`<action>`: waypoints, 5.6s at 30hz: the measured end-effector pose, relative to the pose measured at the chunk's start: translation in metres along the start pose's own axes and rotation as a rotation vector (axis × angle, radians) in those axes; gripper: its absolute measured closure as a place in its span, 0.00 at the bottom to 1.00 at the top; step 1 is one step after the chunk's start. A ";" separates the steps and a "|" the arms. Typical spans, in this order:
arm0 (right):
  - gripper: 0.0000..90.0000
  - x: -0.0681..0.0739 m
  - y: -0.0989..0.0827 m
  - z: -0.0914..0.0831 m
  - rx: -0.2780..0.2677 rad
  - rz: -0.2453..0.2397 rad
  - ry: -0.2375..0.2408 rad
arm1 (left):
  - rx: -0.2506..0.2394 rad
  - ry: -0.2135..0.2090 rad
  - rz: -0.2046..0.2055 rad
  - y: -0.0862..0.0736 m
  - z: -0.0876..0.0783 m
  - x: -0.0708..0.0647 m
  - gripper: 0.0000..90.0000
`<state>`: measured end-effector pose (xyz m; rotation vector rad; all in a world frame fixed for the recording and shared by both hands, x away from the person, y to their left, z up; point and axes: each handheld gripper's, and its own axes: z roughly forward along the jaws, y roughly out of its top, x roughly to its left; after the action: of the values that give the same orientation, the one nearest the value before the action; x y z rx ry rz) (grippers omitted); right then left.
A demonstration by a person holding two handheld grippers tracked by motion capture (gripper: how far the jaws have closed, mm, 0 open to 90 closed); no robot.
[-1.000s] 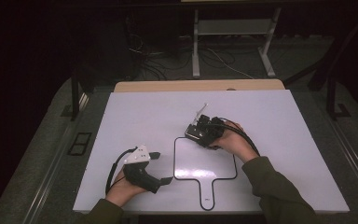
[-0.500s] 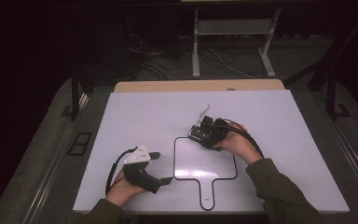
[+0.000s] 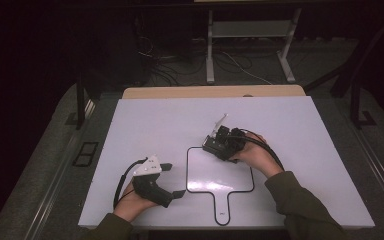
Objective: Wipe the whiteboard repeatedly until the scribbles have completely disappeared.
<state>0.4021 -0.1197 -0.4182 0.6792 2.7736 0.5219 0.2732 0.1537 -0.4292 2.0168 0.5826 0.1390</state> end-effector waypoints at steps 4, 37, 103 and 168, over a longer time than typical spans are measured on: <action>0.43 -0.013 -0.006 0.000 0.006 0.039 -0.012 | -0.001 -0.001 -0.001 0.000 0.000 0.001 0.00; 0.43 -0.014 -0.014 -0.005 0.036 0.029 -0.041 | 0.003 -0.002 0.002 0.000 0.001 0.000 0.00; 0.43 -0.015 -0.034 -0.014 0.051 0.037 0.000 | 0.007 -0.006 0.007 0.000 0.002 0.000 0.00; 0.43 -0.007 -0.019 -0.010 0.065 0.015 0.030 | 0.004 -0.003 0.006 0.000 0.001 -0.001 0.00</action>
<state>0.3973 -0.1411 -0.4155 0.7123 2.8267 0.4506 0.2728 0.1522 -0.4298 2.0226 0.5752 0.1388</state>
